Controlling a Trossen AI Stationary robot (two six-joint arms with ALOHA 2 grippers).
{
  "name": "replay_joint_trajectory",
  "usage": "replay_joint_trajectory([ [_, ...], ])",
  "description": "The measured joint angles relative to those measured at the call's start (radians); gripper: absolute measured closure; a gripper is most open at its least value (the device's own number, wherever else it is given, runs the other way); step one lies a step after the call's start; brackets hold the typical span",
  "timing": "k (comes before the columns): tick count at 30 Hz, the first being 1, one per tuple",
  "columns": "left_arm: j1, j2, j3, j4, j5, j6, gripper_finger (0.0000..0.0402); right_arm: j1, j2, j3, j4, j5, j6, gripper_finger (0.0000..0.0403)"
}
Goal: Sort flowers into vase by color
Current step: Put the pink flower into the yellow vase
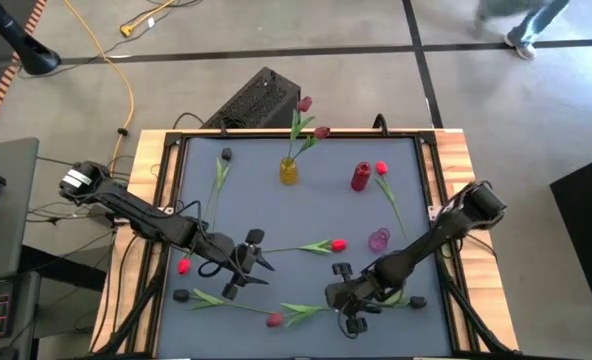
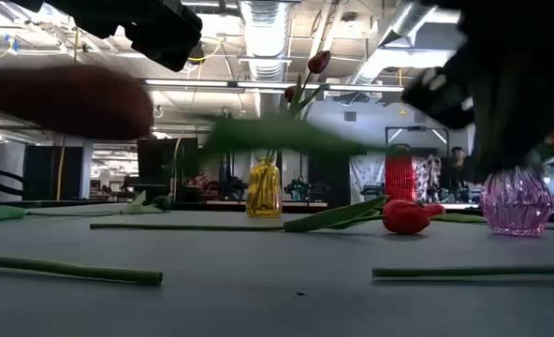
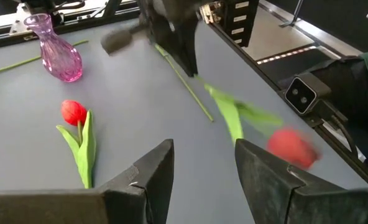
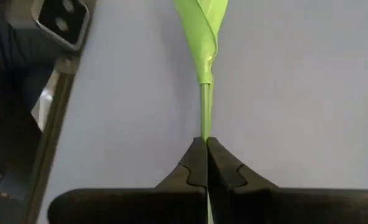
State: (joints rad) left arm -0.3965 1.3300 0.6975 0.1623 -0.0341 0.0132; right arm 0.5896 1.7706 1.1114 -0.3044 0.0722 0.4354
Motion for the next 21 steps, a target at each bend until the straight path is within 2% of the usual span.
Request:
replay_joint_trajectory([
  [6, 0.0, 0.0, 0.0, -0.002, 0.0, 0.003, 0.0242, -0.009, -0.093, 0.0, -0.075, 0.027, 0.001, 0.0382],
  [14, 0.003, 0.0, 0.0, -0.018, -0.019, 0.051, 0.0242, -0.008, -0.266, -0.081, -0.093, 0.197, -0.018, 0.0384],
  [17, 0.019, 0.0, 0.0, -0.008, -0.047, 0.09, 0.0242, -0.008, -0.346, -0.148, 0.035, 0.247, -0.054, 0.0384],
  [21, 0.072, 0.0, -0.001, 0.103, -0.045, 0.114, 0.0242, -0.037, -0.417, -0.244, 0.362, 0.294, -0.156, 0.0384],
])
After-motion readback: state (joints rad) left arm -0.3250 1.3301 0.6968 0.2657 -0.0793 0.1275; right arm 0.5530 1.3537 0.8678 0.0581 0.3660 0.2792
